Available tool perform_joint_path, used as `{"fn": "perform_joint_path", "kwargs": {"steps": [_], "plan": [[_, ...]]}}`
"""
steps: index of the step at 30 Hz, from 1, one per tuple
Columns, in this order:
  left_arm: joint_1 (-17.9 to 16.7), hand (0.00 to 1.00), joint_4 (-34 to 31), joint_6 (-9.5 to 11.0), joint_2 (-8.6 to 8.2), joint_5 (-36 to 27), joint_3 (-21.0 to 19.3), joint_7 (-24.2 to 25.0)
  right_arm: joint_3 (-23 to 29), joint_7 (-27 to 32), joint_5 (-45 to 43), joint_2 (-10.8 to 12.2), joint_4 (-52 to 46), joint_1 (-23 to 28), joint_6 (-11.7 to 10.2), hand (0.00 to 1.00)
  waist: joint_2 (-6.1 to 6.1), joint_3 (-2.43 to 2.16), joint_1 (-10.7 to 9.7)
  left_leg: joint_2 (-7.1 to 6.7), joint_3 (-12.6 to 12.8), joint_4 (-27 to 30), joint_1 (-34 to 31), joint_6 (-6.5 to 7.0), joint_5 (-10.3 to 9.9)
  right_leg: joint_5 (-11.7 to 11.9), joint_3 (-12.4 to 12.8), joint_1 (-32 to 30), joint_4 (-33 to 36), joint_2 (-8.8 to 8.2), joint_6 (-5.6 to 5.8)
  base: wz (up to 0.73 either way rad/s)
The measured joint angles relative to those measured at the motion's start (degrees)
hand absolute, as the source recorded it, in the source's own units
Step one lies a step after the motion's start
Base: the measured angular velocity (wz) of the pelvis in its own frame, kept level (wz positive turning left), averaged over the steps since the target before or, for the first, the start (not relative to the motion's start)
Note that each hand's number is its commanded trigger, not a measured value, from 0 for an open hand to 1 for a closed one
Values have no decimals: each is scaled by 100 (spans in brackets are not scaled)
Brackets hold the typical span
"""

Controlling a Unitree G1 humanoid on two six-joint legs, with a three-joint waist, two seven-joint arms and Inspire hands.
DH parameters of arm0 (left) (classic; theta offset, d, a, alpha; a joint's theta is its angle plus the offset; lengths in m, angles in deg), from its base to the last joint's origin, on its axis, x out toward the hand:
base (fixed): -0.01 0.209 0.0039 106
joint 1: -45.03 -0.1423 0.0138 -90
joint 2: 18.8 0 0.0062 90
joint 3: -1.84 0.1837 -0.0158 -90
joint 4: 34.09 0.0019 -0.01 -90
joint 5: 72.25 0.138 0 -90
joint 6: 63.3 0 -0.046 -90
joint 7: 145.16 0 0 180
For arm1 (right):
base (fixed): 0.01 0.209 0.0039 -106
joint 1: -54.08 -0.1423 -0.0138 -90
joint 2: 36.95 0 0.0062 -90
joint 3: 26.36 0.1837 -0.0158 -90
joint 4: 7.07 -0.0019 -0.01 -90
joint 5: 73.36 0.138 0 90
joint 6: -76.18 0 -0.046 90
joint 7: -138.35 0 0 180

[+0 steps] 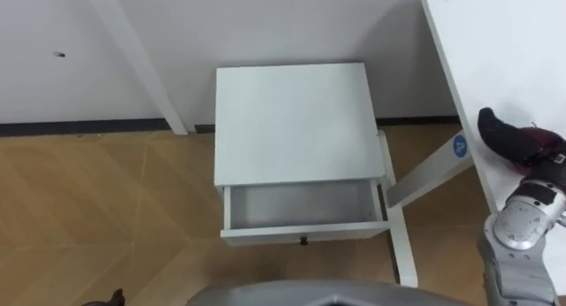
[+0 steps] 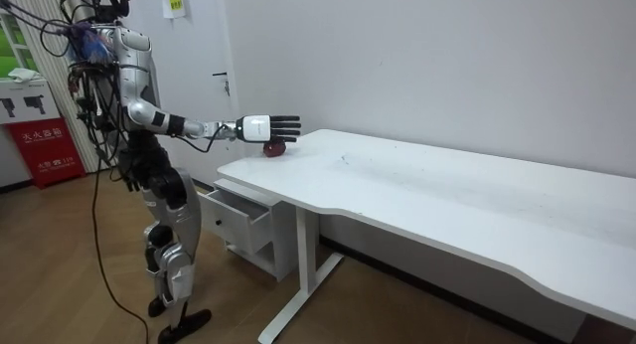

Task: Put apple and close drawer

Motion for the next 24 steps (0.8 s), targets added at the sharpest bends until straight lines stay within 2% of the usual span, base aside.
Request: {"fn": "perform_joint_path", "kwargs": {"steps": [15, 24], "plan": [[-2, 0, -63, 7, -60, -1, 113, -5, 38, -73, -38, 7, 211, -16, -1, 0, 8, -3, -35, 5, 8, -57, 111, 0, 0, 0, 8, 77, -2, 3, 0, 0], [-10, 0, -59, -7, -128, -3, 112, 106, 37, -195, -31, 140, 606, -11, 106, 0, 23, -11, -89, 4, 8, -58, 103, 0, 0, 0, 10, 65, -6, 3, 0, 0]]}}
